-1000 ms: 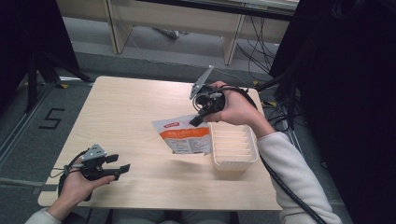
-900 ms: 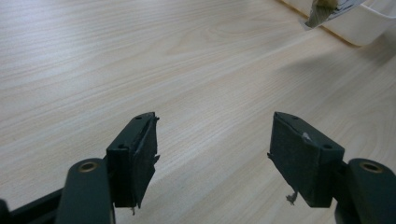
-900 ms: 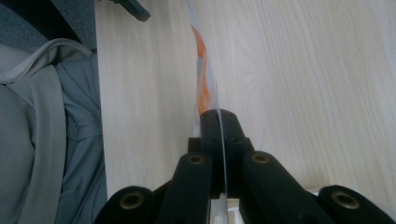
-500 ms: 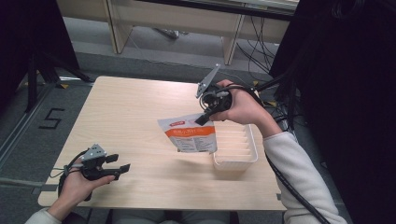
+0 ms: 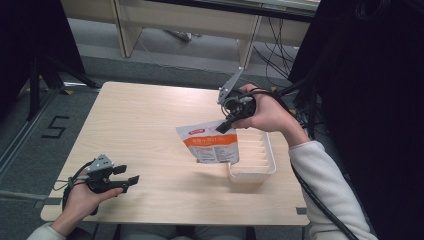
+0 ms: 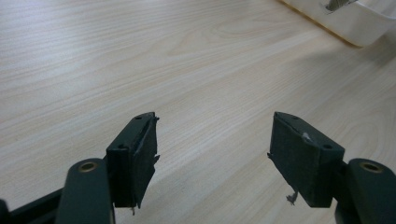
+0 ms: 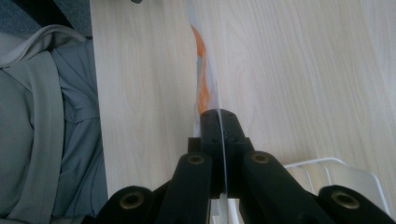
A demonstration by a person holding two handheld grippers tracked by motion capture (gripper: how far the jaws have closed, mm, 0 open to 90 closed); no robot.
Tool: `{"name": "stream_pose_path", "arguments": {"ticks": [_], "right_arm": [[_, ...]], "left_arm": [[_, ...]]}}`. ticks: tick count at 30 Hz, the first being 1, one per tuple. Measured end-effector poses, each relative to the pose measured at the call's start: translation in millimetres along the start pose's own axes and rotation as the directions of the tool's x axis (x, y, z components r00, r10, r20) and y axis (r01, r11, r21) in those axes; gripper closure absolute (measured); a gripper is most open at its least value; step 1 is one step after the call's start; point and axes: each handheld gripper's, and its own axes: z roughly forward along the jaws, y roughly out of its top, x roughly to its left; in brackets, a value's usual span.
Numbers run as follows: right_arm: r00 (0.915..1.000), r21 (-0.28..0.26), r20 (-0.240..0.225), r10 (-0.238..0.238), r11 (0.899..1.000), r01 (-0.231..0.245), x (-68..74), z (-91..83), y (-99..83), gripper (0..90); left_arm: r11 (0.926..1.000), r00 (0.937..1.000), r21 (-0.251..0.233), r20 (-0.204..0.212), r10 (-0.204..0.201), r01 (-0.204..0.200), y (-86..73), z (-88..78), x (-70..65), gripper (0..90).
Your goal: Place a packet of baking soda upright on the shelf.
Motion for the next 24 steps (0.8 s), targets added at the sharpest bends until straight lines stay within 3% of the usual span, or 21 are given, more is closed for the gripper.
{"name": "stream_pose_path", "arguments": {"ticks": [9, 11, 16, 18, 24], "right_arm": [[0.9999, -0.002, 0.015, 0.001, 1.0, -0.001, -1.9, -7.5, -7.4, 90.0], [0.9997, 0.009, 0.013, 0.022, 1.0, -0.022, -1.6, -8.5, -9.1, 90.0], [0.9999, 0.002, 0.006, -0.013, 1.0, 0.013, -4.4, -9.5, -11.6, 90.0], [0.9997, 0.009, 0.02, 0.014, 1.0, -0.014, -3.5, -12.3, -14.0, 90.0], [0.9996, 0.011, 0.02, 0.019, 1.0, -0.019, -4.1, -16.4, -18.8, 90.0]], "left_arm": [[1.0, 1.0, 0.0, -0.001, -0.001, 0.001, 0.1, 0.1, 0.2, 31.5], [1.0, 1.0, 0.001, -0.001, 0.0, 0.0, 0.0, 0.1, 0.1, 31.5], [1.0, 1.0, 0.001, -0.001, -0.001, 0.001, 0.0, 0.1, 0.2, 31.5], [1.0, 1.0, 0.001, -0.001, -0.001, 0.001, -0.1, 0.1, 0.2, 31.5], [1.0, 1.0, 0.002, 0.0, -0.001, 0.001, -0.1, 0.3, 0.3, 31.5]]}}
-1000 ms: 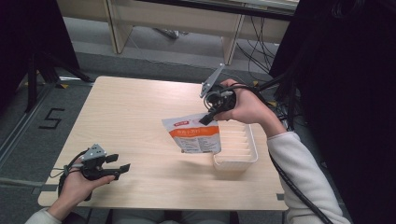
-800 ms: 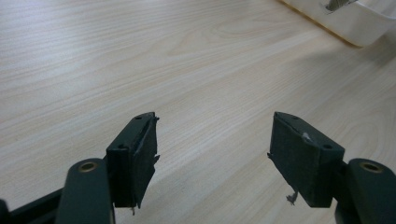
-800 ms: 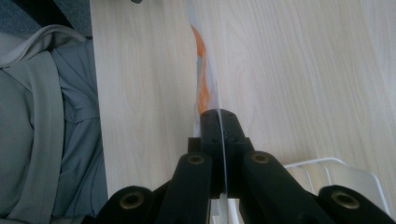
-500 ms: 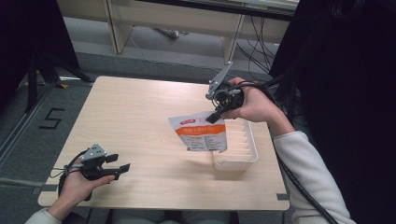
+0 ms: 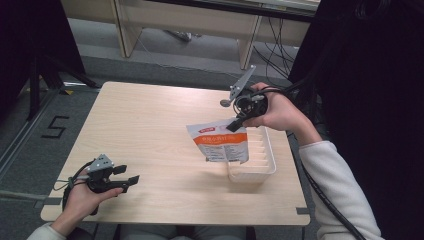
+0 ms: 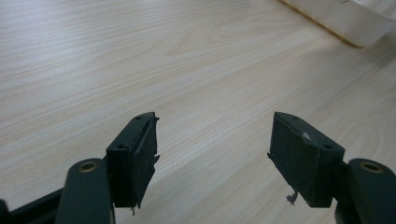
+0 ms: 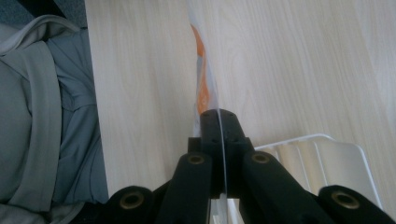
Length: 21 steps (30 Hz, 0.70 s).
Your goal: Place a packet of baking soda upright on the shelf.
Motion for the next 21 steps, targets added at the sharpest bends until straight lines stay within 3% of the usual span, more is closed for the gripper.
{"name": "stream_pose_path", "arguments": {"ticks": [6, 9, 10, 12, 13, 20, 21], "right_arm": [[0.9999, -0.003, -0.001, 0.013, 1.0, -0.013, -0.2, -3.9, -3.7, 90.0], [1.0, 0.01, 0.002, -0.008, 1.0, 0.008, -2.1, -5.8, -6.3, 90.0], [0.9999, -0.001, -0.004, 0.012, 1.0, -0.012, -1.1, -6.3, -7.9, 90.0], [0.9999, 0.01, 0.015, -0.001, 1.0, 0.001, -2.7, -6.9, -9.4, 90.0], [0.9996, 0.009, 0.002, 0.028, 1.0, -0.029, -0.8, -7.0, -9.9, 90.0], [1.0, 0.01, 0.0, 0.005, 1.0, -0.005, -2.7, -11.0, -15.3, 90.0], [0.9998, 0.012, 0.001, 0.021, 1.0, -0.021, -1.9, -12.0, -16.1, 90.0]], "left_arm": [[1.0, 1.0, 0.0, 0.0, -0.001, 0.001, -0.1, 0.2, 0.2, 31.5], [1.0, 1.0, 0.0, 0.0, -0.001, 0.001, -0.1, 0.2, 0.2, 31.5], [1.0, 1.0, -0.001, 0.0, -0.002, 0.002, 0.0, 0.2, 0.1, 31.5], [1.0, 1.0, -0.001, -0.001, -0.001, 0.001, -0.1, 0.2, 0.1, 31.5], [1.0, 1.0, 0.0, -0.001, -0.001, 0.001, -0.1, 0.2, 0.2, 31.5], [1.0, 1.0, 0.0, -0.001, -0.002, 0.002, 0.0, 0.3, 0.2, 31.5], [1.0, 1.0, 0.0, -0.001, -0.002, 0.002, 0.0, 0.3, 0.2, 31.5]]}}
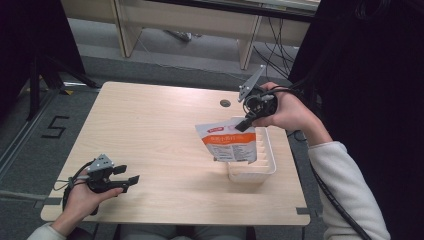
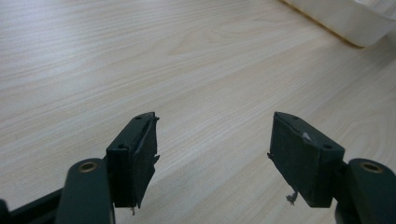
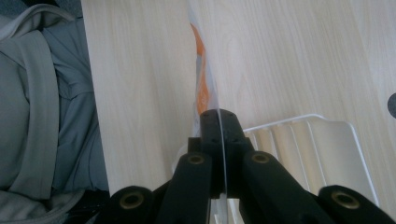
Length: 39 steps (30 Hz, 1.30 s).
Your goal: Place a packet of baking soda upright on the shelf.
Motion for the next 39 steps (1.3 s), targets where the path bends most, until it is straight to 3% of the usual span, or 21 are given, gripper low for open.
{"name": "stream_pose_path", "arguments": {"ticks": [2, 4, 5, 6, 8, 14, 19, 22, 25, 26, 31, 36, 38, 39], "right_arm": [[0.9998, 0.0, 0.003, -0.021, 1.0, 0.021, -1.2, -0.6, -1.3, 90.0], [0.9999, 0.011, 0.011, 0.004, 1.0, -0.005, 0.5, -2.1, -2.9, 90.0], [0.9996, 0.004, 0.014, -0.024, 1.0, 0.024, -0.7, -2.0, -3.3, 90.0], [1.0, 0.01, 0.007, -0.002, 1.0, 0.002, 0.5, -2.8, -4.2, 90.0], [0.9997, 0.006, 0.008, -0.025, 1.0, 0.025, -0.5, -2.8, -5.4, 90.0], [0.9999, 0.023, 0.011, -0.005, 1.0, 0.005, 0.0, -5.5, -9.1, 90.0], [0.9998, 0.038, 0.013, 0.013, 0.999, -0.013, 1.0, -6.6, -12.8, 90.0], [0.9999, 0.038, 0.012, -0.009, 0.999, 0.008, -1.0, -6.6, -15.3, 90.0], [0.9998, 0.042, 0.015, 0.01, 0.999, -0.011, -0.5, -8.8, -18.1, 90.0], [0.9999, 0.043, 0.008, -0.006, 0.999, 0.006, -1.6, -9.7, -19.6, 90.0], [0.9998, 0.049, 0.017, 0.014, 0.999, -0.014, -1.3, -11.5, -23.4, 90.0], [0.9999, 0.061, 0.016, 0.005, 0.998, -0.006, -3.3, -10.9, -26.3, 90.0], [0.9997, 0.056, 0.016, -0.021, 0.998, 0.02, -5.3, -10.9, -26.8, 90.0], [0.9999, 0.07, 0.01, 0.001, 0.998, -0.001, -4.2, -10.7, -27.9, 90.0]], "left_arm": [[1.0, 1.0, 0.0, 0.0, 0.0, 0.0, -0.1, 0.0, -0.2, 31.5], [1.0, 1.0, 0.001, 0.0, 0.001, -0.001, -0.1, 0.1, -0.2, 31.5], [1.0, 1.0, 0.001, 0.0, 0.0, 0.0, -0.1, 0.1, -0.3, 31.5], [1.0, 1.0, 0.001, 0.001, -0.001, 0.001, -0.1, 0.2, -0.4, 31.5], [0.9999, 0.9999, 0.001, 0.003, 0.011, -0.011, 0.2, 0.2, -0.1, 31.5], [1.0, 1.0, 0.001, -0.002, -0.007, 0.007, -0.2, 0.3, -0.8, 31.5], [0.9999, 0.9999, 0.001, 0.004, 0.011, -0.011, 0.2, 0.4, 0.1, 31.5], [1.0, 1.0, 0.001, 0.002, 0.009, -0.009, 0.1, 0.3, 0.0, 31.5], [1.0, 1.0, 0.002, 0.002, 0.009, -0.009, 0.1, 0.4, -0.1, 31.5], [1.0, 1.0, 0.001, 0.002, 0.001, -0.001, -0.1, 0.7, -0.4, 31.5], [1.0, 1.0, 0.001, -0.001, -0.003, 0.003, -0.1, 0.3, -0.7, 31.5], [1.0, 1.0, 0.0, 0.004, 0.008, -0.008, 0.1, 0.4, 0.0, 31.5], [1.0, 1.0, -0.004, 0.005, 0.003, -0.003, -0.1, 0.6, 0.0, 31.5], [1.0, 1.0, 0.0, -0.002, -0.006, 0.006, -0.1, 0.3, -0.6, 31.5]]}}
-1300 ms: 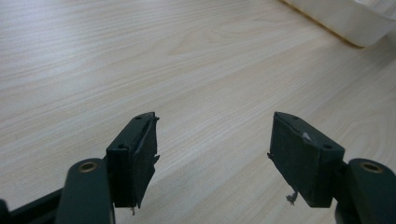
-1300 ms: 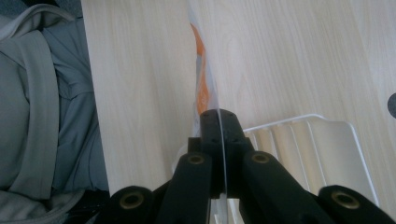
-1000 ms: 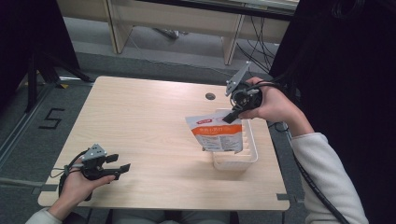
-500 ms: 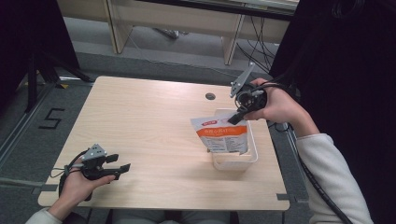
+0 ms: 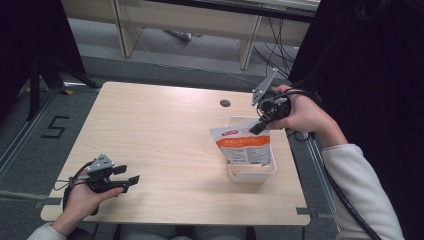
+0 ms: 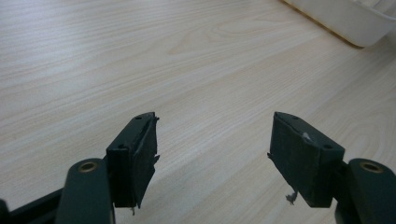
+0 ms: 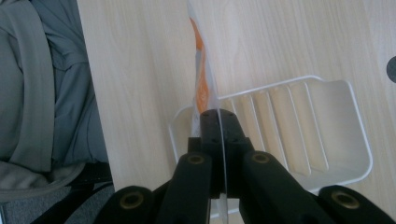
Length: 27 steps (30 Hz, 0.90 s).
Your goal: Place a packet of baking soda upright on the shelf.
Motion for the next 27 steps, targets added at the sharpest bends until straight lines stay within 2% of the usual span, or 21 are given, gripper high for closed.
{"name": "stream_pose_path", "arguments": {"ticks": [3, 4, 5, 7, 9, 12, 13, 16, 19, 21, 22, 24, 26, 27], "right_arm": [[0.9999, 0.004, 0.011, -0.01, 1.0, 0.01, -0.3, 0.4, -1.5, 90.0], [1.0, 0.0, -0.001, -0.001, 1.0, 0.001, 0.6, 0.6, -1.8, 90.0], [0.9999, 0.009, 0.009, 0.014, 1.0, -0.014, 0.8, 0.1, -3.2, 90.0], [1.0, 0.013, -0.001, -0.005, 1.0, 0.005, -0.3, 0.1, -3.5, 90.0], [0.9999, 0.023, 0.01, 0.013, 1.0, -0.014, 0.0, -1.6, -5.1, 90.0], [0.9999, 0.033, 0.005, 0.009, 0.999, -0.009, -1.6, -0.4, -5.9, 90.0], [0.9994, 0.043, 0.01, 0.032, 0.999, -0.032, -0.7, -0.3, -6.4, 90.0], [0.9998, 0.042, 0.013, 0.015, 0.999, -0.016, -2.5, 2.8, -7.2, 90.0], [0.9995, 0.056, 0.008, 0.031, 0.998, -0.031, -2.5, 3.4, -7.7, 90.0], [0.9998, 0.049, 0.011, 0.014, 0.999, -0.015, -4.4, 4.9, -7.5, 90.0], [0.9997, 0.063, 0.022, -0.003, 0.998, 0.002, -6.4, 5.4, -7.3, 90.0], [0.9998, 0.057, 0.017, 0.013, 0.998, -0.014, -5.5, 6.1, -7.0, 90.0], [0.9994, 0.072, 0.032, 0.009, 0.997, -0.011, -6.0, 7.6, -7.1, 90.0], [0.9994, 0.072, 0.032, 0.009, 0.997, -0.011, -6.0, 7.6, -7.1, 90.0]], "left_arm": [[1.0, 1.0, 0.0, 0.002, 0.003, -0.003, 0.0, 0.0, 0.0, 31.5], [0.9999, 0.9999, 0.001, 0.004, 0.011, -0.011, 0.2, -0.2, 0.3, 31.5], [1.0, 1.0, -0.001, 0.003, 0.002, -0.002, 0.0, 0.1, 0.0, 31.5], [1.0, 1.0, -0.001, 0.003, 0.004, -0.004, 0.1, 0.0, 0.2, 31.5], [1.0, 1.0, -0.001, 0.0, 0.0, 0.0, 0.1, 0.0, -0.1, 31.5], [1.0, 1.0, -0.002, 0.0, 0.0, 0.0, 0.1, 0.2, -0.1, 31.5], [1.0, 1.0, 0.0, 0.002, 0.006, -0.006, 0.2, -0.2, -0.2, 31.5], [1.0, 1.0, -0.002, 0.002, 0.004, -0.004, 0.2, 0.0, 0.2, 31.5], [1.0, 1.0, -0.001, 0.003, 0.003, -0.003, 0.1, 0.0, 0.2, 31.5], [1.0, 1.0, -0.001, 0.0, 0.0, 0.0, 0.1, 0.0, -0.1, 31.5], [1.0, 1.0, -0.001, 0.0, 0.0, 0.0, 0.1, 0.0, -0.1, 31.5], [1.0, 1.0, -0.001, 0.003, 0.003, -0.003, 0.2, 0.1, 0.2, 31.5], [1.0, 1.0, 0.0, 0.001, -0.002, 0.002, 0.0, 0.1, -0.2, 31.5], [0.9999, 0.9999, -0.001, 0.005, 0.011, -0.011, 0.2, 0.0, 0.5, 31.5]]}}
